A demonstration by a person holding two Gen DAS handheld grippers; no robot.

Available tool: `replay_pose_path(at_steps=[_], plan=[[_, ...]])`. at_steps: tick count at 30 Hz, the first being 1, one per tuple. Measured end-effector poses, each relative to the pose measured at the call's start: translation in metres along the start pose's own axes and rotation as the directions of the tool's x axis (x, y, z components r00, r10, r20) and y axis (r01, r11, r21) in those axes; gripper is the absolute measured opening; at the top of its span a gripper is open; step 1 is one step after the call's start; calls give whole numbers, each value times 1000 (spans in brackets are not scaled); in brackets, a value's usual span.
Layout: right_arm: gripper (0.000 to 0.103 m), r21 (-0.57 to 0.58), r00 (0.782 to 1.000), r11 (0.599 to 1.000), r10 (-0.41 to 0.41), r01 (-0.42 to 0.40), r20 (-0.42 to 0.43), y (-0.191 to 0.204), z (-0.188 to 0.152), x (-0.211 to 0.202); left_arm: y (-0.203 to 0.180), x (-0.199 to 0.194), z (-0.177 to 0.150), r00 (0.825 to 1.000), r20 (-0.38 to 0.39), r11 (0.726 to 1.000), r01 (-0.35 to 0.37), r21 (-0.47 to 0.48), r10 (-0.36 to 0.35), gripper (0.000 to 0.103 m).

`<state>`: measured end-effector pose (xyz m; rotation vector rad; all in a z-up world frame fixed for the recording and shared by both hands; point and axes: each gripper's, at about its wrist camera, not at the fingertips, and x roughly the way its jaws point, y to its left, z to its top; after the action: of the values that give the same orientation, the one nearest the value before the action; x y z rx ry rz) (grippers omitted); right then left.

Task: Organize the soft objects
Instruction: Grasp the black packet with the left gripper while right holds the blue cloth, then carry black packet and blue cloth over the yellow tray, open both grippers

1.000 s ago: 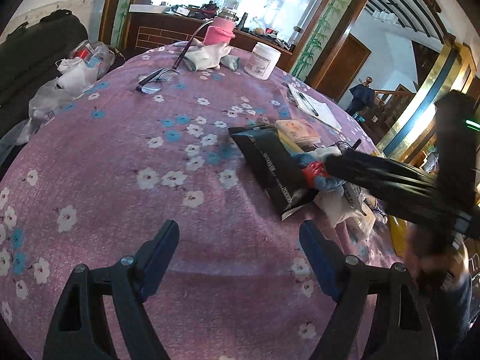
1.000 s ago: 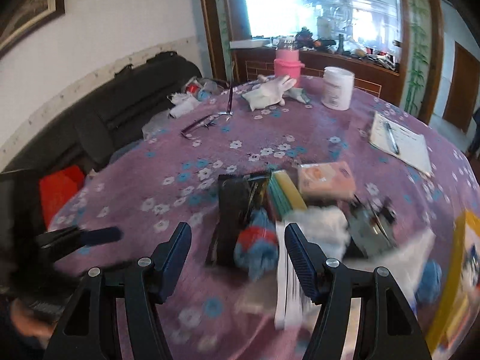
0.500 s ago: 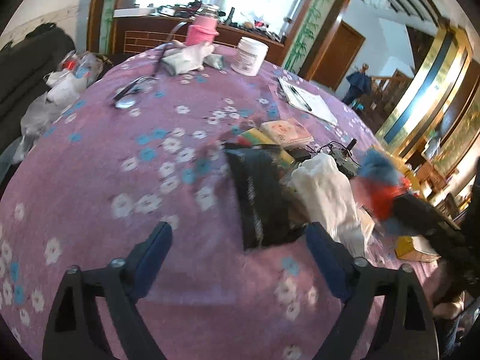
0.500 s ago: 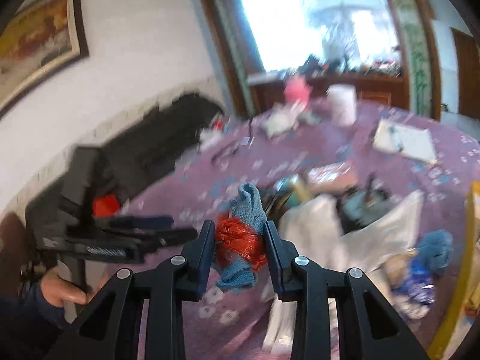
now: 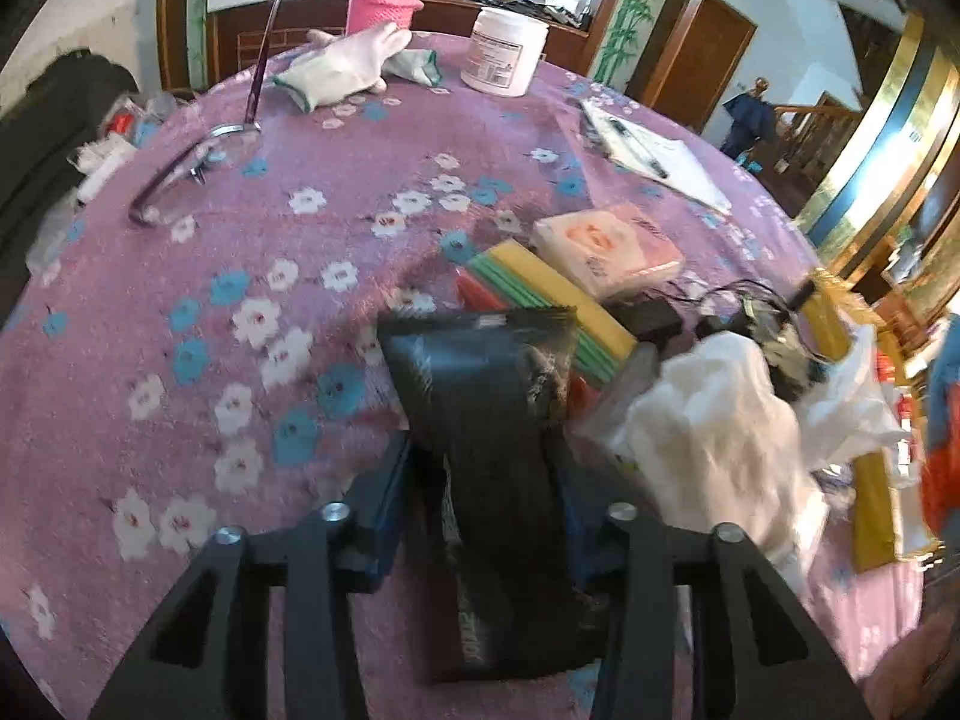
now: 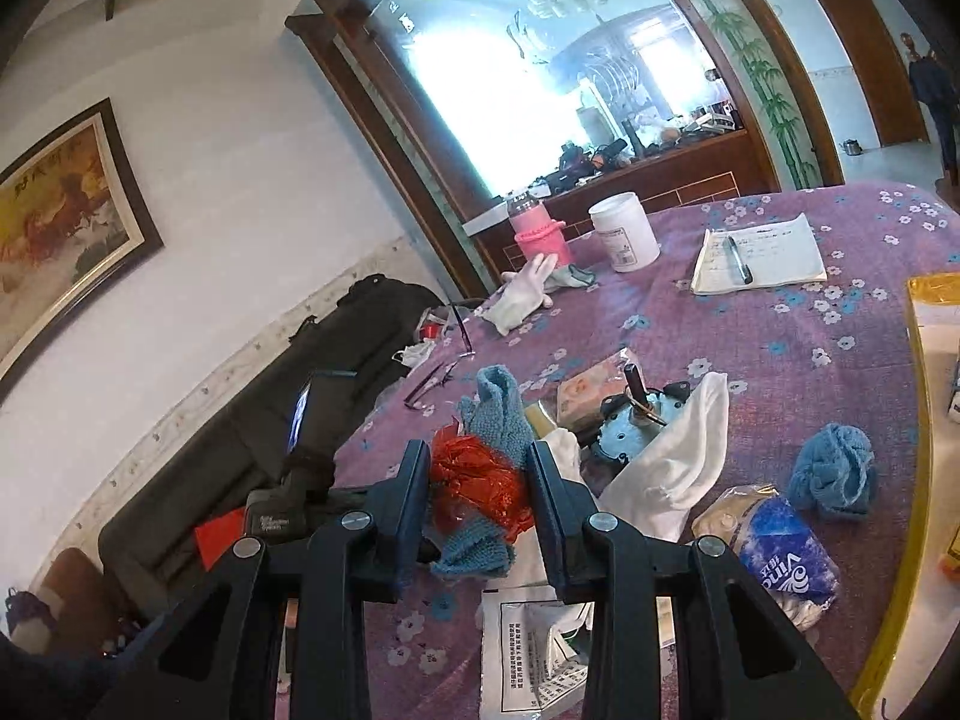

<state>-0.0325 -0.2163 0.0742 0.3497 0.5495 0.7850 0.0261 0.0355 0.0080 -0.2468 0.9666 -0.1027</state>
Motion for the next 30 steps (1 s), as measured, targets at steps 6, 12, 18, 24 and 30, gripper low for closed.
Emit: replay_pose_path(at_steps=[6, 12, 18, 24, 30], plan=[[36, -30, 1000, 999, -16, 16, -18, 7, -4, 4, 7, -36, -21, 992, 94, 996, 92, -23, -89, 36], [36, -67, 997, 996, -68, 66, -25, 12, -7, 10, -15, -53, -32, 980, 129, 988, 148, 54, -153, 36], [36, -75, 996, 994, -81, 79, -23, 11, -7, 11, -39, -60, -37, 971, 139, 979, 181, 99, -193, 36], [36, -68, 997, 994, -82, 82, 1, 10, -6, 6, -48, -71, -37, 968, 156, 976, 181, 119, -198, 36], [36, -58, 997, 995, -79, 81, 21, 10, -4, -2, -52, -76, -41, 967, 160, 976, 182, 120, -200, 36]])
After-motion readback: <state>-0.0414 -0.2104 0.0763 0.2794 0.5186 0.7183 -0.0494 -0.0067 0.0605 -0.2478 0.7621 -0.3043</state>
